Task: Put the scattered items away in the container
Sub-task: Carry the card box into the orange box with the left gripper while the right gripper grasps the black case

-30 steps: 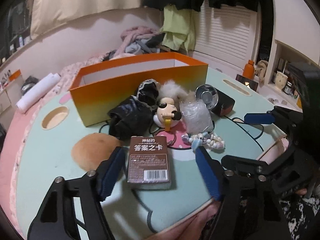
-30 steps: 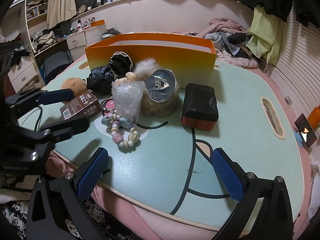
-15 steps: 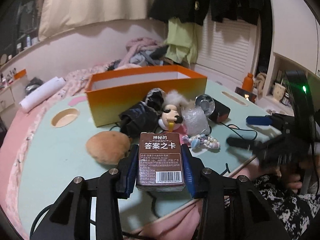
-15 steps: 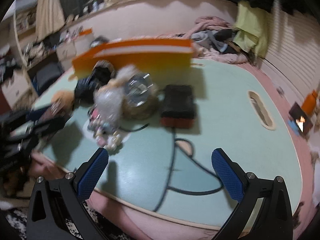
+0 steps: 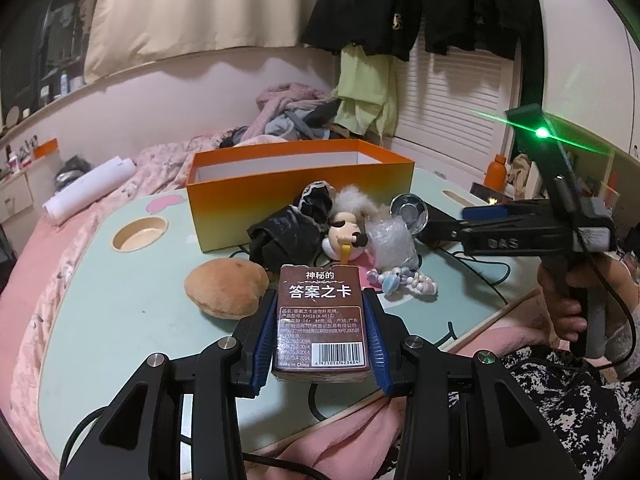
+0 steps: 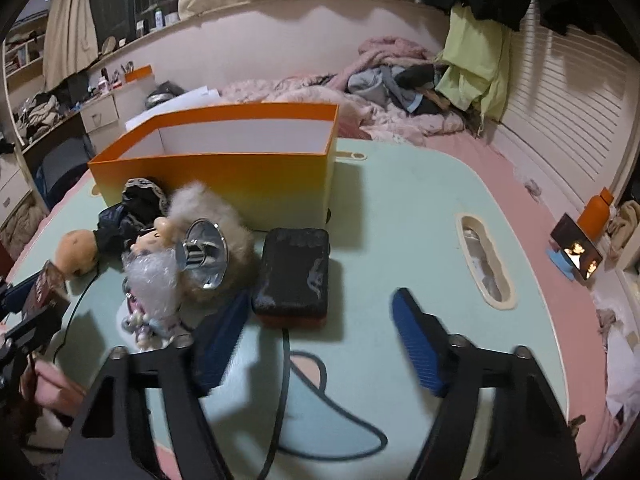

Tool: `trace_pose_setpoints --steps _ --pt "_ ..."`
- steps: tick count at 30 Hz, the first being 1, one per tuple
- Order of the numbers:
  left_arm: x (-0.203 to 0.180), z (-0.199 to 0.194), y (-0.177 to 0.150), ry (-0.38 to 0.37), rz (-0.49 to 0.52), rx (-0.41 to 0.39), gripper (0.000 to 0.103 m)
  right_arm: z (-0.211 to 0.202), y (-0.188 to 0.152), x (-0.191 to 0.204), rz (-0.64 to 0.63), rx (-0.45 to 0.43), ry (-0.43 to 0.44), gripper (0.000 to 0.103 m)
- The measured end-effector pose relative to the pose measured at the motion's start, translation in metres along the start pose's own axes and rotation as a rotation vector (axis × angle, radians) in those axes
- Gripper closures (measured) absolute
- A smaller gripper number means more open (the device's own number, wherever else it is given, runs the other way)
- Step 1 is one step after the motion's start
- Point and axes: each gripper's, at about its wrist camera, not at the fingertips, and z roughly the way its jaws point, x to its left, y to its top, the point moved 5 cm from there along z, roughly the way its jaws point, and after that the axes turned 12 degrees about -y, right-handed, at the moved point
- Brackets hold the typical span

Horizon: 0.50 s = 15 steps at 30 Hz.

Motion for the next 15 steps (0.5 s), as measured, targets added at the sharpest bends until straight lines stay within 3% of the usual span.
trace_pose_setpoints --steps 1,2,9,15 --pt "0.001 0.001 0.000 0.000 -0.004 0.001 0.064 0.003 0.000 0.001 0.001 0.021 0.011 0.060" --pt "0.002 0.001 0.000 -0.002 -0.013 0.000 0.064 0.005 0.000 0.001 0.009 0.031 0.019 0.062" --pt "0.010 -0.004 0.011 -0.002 -0.048 -0.005 0.064 -0.012 -0.010 -0.011 0.024 -0.025 0.013 0.063" --pt "0.021 -0.012 0.053 -0.006 -0.058 -0.054 0.064 -0.046 0.023 -0.024 0.060 -0.143 0.033 0.063"
